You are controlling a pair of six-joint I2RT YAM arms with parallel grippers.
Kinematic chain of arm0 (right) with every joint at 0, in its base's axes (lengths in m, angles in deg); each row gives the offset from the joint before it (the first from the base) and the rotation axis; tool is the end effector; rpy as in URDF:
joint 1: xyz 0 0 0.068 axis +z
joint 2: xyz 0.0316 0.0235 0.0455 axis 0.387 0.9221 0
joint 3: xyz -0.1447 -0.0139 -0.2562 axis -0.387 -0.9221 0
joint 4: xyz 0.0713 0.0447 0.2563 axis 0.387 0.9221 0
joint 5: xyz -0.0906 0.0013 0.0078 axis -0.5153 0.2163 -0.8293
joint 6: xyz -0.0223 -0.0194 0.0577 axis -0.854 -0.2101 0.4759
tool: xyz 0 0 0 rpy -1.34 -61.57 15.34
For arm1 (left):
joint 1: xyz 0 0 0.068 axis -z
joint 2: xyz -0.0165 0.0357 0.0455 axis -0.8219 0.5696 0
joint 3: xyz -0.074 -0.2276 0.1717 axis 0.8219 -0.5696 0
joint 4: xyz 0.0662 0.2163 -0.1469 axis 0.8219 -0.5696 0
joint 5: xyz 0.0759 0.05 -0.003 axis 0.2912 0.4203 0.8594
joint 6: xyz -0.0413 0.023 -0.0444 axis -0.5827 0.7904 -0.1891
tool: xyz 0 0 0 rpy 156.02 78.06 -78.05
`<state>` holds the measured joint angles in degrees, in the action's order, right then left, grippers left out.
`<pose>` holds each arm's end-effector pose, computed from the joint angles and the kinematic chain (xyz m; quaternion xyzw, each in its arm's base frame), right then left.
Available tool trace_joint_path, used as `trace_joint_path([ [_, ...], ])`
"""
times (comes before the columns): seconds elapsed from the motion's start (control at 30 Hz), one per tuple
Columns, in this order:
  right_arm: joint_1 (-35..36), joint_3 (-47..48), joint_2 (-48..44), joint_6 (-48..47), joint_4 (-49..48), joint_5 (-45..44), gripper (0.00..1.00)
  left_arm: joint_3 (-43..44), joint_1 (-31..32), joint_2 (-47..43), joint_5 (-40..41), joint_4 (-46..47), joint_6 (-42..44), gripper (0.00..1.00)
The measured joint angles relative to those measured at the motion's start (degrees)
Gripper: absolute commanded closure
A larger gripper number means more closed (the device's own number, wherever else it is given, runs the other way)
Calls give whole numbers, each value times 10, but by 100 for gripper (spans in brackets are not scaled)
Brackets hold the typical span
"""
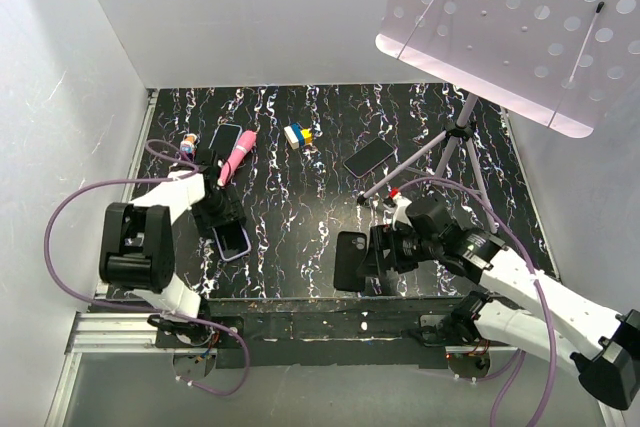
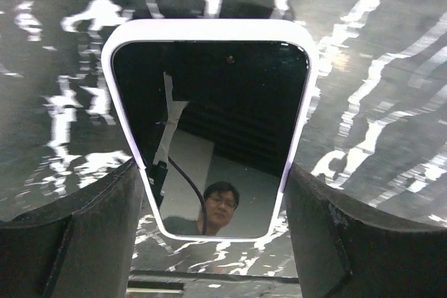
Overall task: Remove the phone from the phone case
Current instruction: Pick up the phone at the center of the board.
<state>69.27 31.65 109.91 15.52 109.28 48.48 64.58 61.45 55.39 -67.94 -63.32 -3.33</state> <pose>0.1099 0.1372 0.2446 -0.1449 0.8923 0.3678 0.2181 0.2768 -0.0297 0.1649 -0.1838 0.9820 -0.0099 0.0437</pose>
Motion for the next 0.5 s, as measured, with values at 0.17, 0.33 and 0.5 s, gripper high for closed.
trace_joint_path([
  [0.17,-3,33,44,18,6,-15,16,-74,0,-109,-155,120,-66,100],
  [0.33,-16,61,90,33,-21,3,16,-125,71,-202,-235,268,-191,100],
  [0.5,-12,114,146,24,-50,21,21,-138,205,-269,-174,333,-312,100],
])
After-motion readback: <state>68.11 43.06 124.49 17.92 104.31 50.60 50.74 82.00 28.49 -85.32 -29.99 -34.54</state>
